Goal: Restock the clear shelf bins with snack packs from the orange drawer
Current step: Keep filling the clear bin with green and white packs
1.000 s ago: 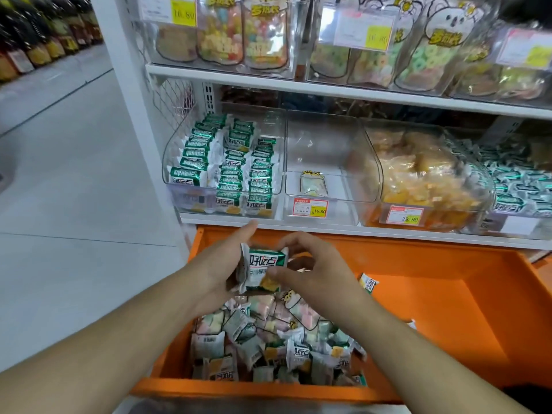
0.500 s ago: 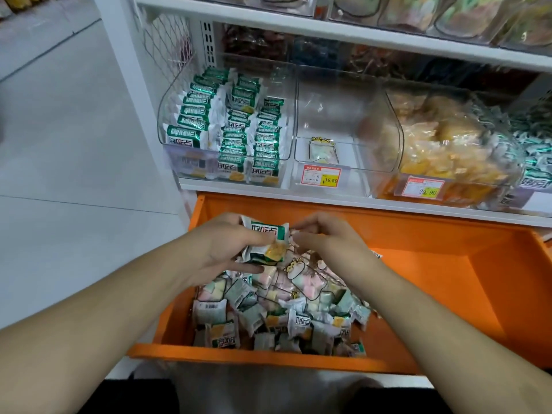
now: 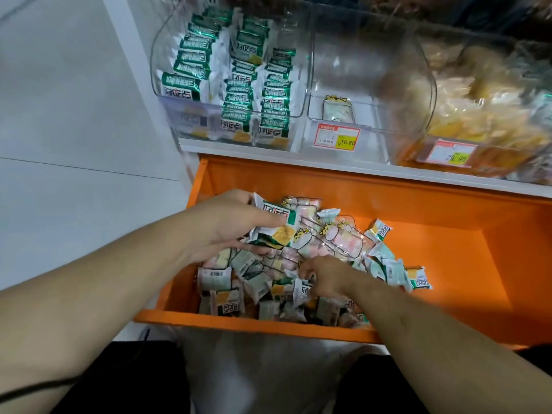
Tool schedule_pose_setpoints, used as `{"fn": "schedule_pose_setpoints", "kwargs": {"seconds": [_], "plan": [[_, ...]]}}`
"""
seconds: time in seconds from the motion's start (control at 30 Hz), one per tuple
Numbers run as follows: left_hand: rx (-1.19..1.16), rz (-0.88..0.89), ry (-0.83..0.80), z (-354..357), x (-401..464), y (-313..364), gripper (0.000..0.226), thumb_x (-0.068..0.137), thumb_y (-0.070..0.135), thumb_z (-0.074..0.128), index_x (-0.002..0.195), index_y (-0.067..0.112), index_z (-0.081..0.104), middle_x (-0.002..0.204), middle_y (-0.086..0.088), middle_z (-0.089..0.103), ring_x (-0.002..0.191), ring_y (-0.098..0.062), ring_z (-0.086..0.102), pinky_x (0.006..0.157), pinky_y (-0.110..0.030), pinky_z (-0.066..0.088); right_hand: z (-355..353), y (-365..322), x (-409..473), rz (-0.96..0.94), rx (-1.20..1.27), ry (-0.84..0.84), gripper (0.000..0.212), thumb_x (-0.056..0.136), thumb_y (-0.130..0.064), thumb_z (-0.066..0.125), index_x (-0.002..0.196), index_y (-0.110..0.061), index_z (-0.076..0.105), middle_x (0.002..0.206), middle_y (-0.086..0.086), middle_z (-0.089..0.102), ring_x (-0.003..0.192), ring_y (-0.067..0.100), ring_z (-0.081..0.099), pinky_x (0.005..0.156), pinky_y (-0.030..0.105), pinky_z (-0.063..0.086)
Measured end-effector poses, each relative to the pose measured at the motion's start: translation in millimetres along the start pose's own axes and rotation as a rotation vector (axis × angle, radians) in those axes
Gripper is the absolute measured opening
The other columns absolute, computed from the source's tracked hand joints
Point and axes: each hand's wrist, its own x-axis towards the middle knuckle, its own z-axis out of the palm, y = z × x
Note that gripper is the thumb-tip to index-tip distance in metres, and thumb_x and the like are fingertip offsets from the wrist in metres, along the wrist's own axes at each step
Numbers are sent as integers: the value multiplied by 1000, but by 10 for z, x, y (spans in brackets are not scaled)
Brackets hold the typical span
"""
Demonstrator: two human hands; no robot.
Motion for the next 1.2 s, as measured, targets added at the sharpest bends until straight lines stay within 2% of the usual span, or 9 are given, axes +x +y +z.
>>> {"fn": "schedule_pose_setpoints", "kwargs": {"seconds": [0.3,0.43,0.53,0.63,0.73,0.83,0.93,1.1,1.2], "plan": [[62,-10,57,-61,50,7,53,82,22,90,125,3,65,122,-14,72,111,-26,72,75,-42,66,-63,14,32,-25,183,27,25,87,-28,86,99,-18,67,94,-8,62,91,19,61,70,25,42],[21,3,56,-81,-55,95,39,86,13,86,120,8,67,120,-14,72,102,-27,76,75,-45,66,-590,-116,-211,-31,400,44,23,94,-35,78,102,-26,59,93,-5,61,75,14,64,67,31,55],[17,53,90,-129,-107,186,53,83,17,89,124,-2,62,129,-21,65,108,-27,73,75,-42,66,-1176,-279,-589,-69,505,66,19,98,-34,75,106,-23,62,100,0,60,84,20,75,64,34,63],[-7,116,130,-138,-193,299,50,83,21,88,114,-6,58,121,-21,61,108,-24,71,75,-40,66,-1674,-455,-1060,-188,575,193,24,101,-18,70,82,-24,56,74,-8,45,60,6,52,68,45,62],[-39,158,127,-67,-340,385,42,86,22,85,105,-2,57,104,-10,50,99,-20,69,77,-39,66,-1865,-577,-1432,-285,697,320,11,101,-7,66,96,-14,60,72,-5,42,66,12,48,74,43,56],[-75,179,62,-33,-386,412,50,83,23,87,115,-5,61,118,-20,60,100,-24,73,80,-43,66,-1813,-729,-1562,-366,756,401,20,98,-10,72,115,-17,65,76,-5,53,74,15,54,77,38,47],[-206,190,-24,35,-459,467,33,96,16,74,125,4,68,121,-15,75,108,-27,75,92,-49,62,-1767,-907,-1544,-407,675,544,15,97,-24,76,108,-31,70,87,-15,67,83,17,64,83,41,54],[-395,168,-95,85,-497,541,39,106,41,54,128,13,71,123,-16,75,116,-38,71,105,-58,53,-1766,-939,-1501,-385,540,672,13,99,-39,71,112,-40,72,104,-17,71,93,12,69,85,41,58],[-349,187,-166,125,-504,542,36,102,42,62,124,17,76,128,-13,73,119,-35,70,106,-55,52,-1757,-943,-1497,-378,470,699,17,99,-40,70,115,-43,72,110,-21,67,100,4,65,86,31,55]]}}
